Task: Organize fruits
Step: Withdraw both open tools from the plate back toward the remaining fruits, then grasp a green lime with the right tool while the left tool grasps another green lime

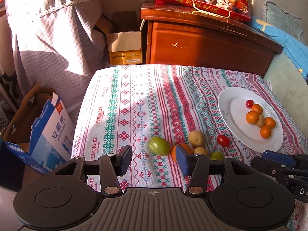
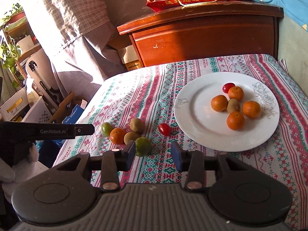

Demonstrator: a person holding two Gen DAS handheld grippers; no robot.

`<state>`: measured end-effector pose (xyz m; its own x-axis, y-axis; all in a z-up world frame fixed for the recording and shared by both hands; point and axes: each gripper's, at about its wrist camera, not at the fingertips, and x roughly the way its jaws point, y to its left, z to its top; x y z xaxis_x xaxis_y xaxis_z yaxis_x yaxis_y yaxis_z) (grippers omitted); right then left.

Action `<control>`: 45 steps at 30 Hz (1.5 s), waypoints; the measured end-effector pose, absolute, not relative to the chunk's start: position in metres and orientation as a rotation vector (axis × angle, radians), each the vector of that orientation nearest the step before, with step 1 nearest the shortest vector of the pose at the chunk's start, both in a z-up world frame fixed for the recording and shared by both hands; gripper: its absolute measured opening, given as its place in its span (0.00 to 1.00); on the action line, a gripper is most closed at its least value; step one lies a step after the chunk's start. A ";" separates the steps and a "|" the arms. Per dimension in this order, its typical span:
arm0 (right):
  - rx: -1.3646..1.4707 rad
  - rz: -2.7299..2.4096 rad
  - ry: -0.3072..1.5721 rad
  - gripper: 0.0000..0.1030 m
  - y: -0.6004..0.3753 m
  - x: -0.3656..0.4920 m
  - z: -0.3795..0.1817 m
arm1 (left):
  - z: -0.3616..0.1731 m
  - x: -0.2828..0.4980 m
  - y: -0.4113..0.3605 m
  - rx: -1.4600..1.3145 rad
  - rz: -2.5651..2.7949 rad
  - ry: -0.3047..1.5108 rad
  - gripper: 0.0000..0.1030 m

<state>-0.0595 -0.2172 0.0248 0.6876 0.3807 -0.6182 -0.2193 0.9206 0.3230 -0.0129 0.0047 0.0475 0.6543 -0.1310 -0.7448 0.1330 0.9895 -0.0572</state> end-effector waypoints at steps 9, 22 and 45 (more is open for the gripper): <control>0.187 0.372 0.759 0.41 -0.201 -0.056 0.013 | 0.029 -0.011 0.013 -0.004 -0.141 0.858 0.47; 0.128 0.383 0.750 0.41 -0.188 -0.040 -0.001 | 0.015 0.003 0.004 -0.027 -0.174 0.836 0.43; 0.154 0.403 0.754 0.29 -0.186 -0.035 -0.011 | 0.000 0.012 -0.005 -0.022 -0.203 0.823 0.34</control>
<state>-0.0351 -0.1861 -0.0111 0.6569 0.4089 -0.6335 -0.3000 0.9125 0.2779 0.0123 -0.0047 0.0003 0.6620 -0.1884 -0.7255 0.1715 0.9803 -0.0981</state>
